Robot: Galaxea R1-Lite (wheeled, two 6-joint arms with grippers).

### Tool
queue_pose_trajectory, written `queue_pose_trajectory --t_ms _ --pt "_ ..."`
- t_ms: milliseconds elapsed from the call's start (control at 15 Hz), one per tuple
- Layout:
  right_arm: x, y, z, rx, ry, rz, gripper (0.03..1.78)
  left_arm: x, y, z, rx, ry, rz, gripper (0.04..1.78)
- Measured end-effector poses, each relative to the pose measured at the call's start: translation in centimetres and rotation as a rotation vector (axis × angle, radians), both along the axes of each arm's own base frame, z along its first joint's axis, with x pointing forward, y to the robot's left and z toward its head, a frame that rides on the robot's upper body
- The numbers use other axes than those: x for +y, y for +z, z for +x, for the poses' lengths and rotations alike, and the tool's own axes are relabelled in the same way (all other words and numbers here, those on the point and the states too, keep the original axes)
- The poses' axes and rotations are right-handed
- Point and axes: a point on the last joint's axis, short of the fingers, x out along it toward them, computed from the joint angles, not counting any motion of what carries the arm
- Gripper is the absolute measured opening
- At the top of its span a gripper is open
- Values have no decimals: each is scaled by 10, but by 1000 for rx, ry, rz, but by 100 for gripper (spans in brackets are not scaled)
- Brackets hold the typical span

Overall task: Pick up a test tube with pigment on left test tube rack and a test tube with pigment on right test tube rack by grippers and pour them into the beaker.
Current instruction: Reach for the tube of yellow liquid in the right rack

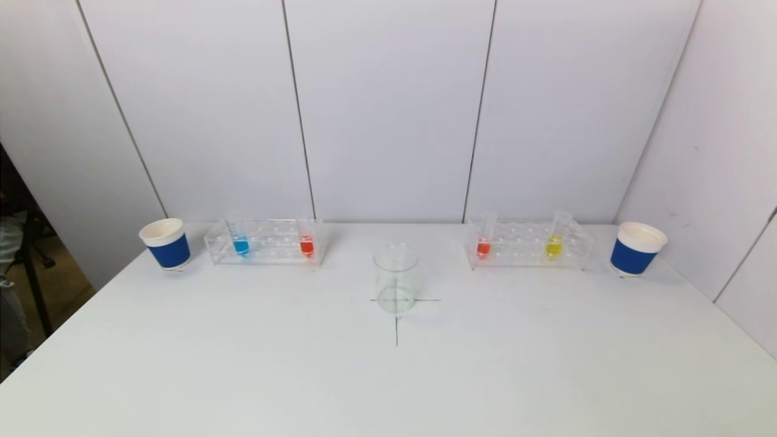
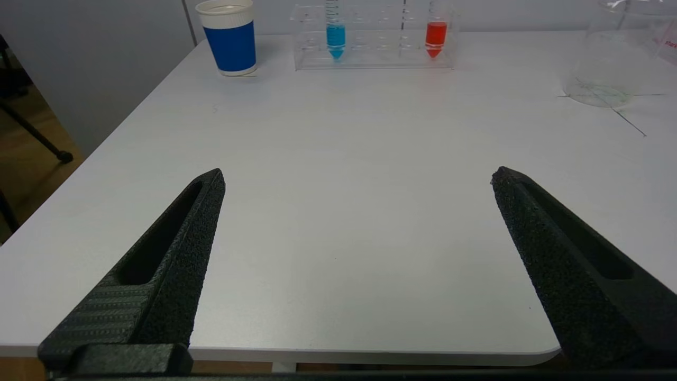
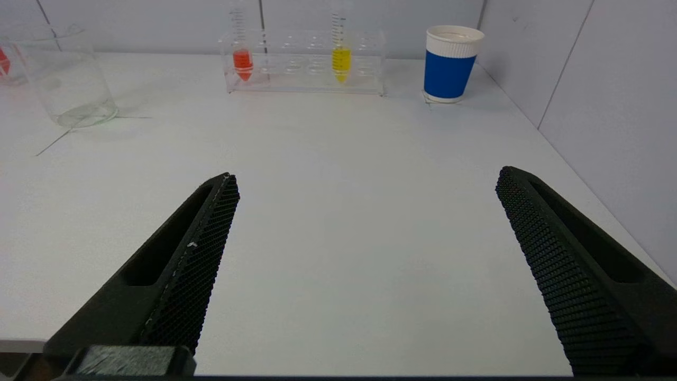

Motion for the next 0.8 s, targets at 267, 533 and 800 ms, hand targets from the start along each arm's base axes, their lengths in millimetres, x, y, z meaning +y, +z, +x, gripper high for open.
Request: queue_pose_trajectory --t_ms 267,533,800 --pt "0 0 0 0 0 0 177 0 0 0 0 0 0 176" --pt "0 0 0 0 0 0 177 0 0 0 0 1 0 176" --pt "0 0 0 0 0 0 177 0 0 0 0 1 0 176"
